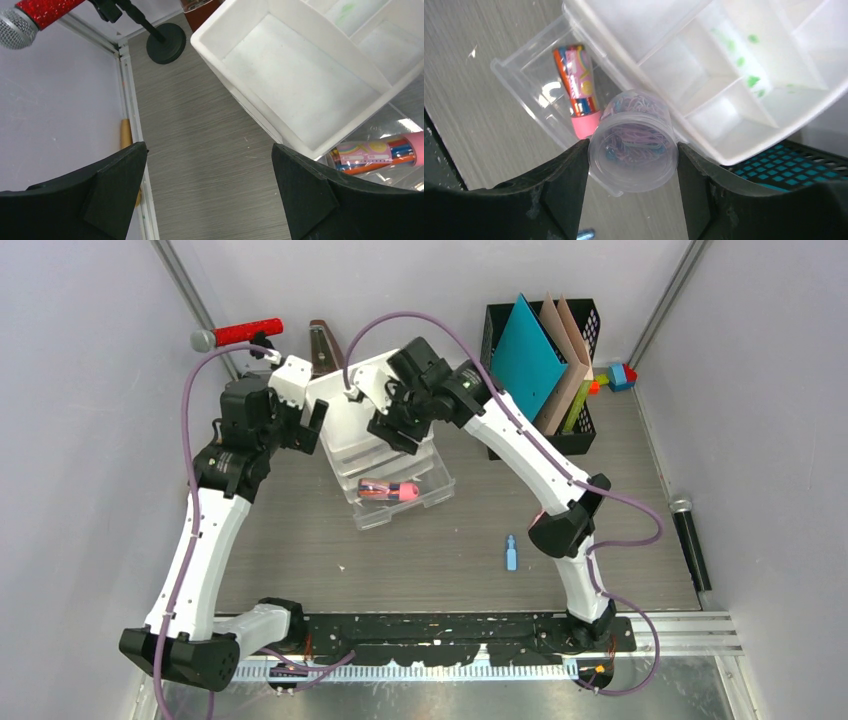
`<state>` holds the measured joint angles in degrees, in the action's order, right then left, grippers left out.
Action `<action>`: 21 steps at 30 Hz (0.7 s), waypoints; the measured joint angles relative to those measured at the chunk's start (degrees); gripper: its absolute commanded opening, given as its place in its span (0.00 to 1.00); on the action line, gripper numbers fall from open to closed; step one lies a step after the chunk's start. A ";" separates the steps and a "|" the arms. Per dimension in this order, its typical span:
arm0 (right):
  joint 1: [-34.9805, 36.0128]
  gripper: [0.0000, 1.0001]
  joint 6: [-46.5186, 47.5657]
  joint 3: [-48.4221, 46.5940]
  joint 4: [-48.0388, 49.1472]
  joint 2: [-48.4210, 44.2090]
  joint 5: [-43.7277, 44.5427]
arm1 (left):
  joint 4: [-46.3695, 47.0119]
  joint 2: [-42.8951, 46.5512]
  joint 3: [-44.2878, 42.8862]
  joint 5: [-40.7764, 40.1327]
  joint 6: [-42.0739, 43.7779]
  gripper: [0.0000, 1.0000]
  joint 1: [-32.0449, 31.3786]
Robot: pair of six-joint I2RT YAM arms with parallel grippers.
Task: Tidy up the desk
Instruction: Place the stationery in the storage box.
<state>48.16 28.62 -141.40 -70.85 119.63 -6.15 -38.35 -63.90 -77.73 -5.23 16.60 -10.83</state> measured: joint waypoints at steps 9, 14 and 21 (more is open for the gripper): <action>0.90 0.00 3.43 -9.14 4.42 1.36 2.99 | 1.90 0.04 0.17 -2.49 -6.01 1.00 0.61; 1.27 0.00 5.86 -11.06 6.91 3.87 5.66 | 2.34 0.04 0.70 -2.73 -6.58 1.00 0.76; 1.46 0.00 7.72 -11.76 8.81 6.43 7.63 | 2.97 0.07 1.14 -3.41 -7.13 1.00 0.79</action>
<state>49.63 36.34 -153.16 -62.04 126.06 1.48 -35.38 -63.83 -76.60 -8.64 9.47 -10.04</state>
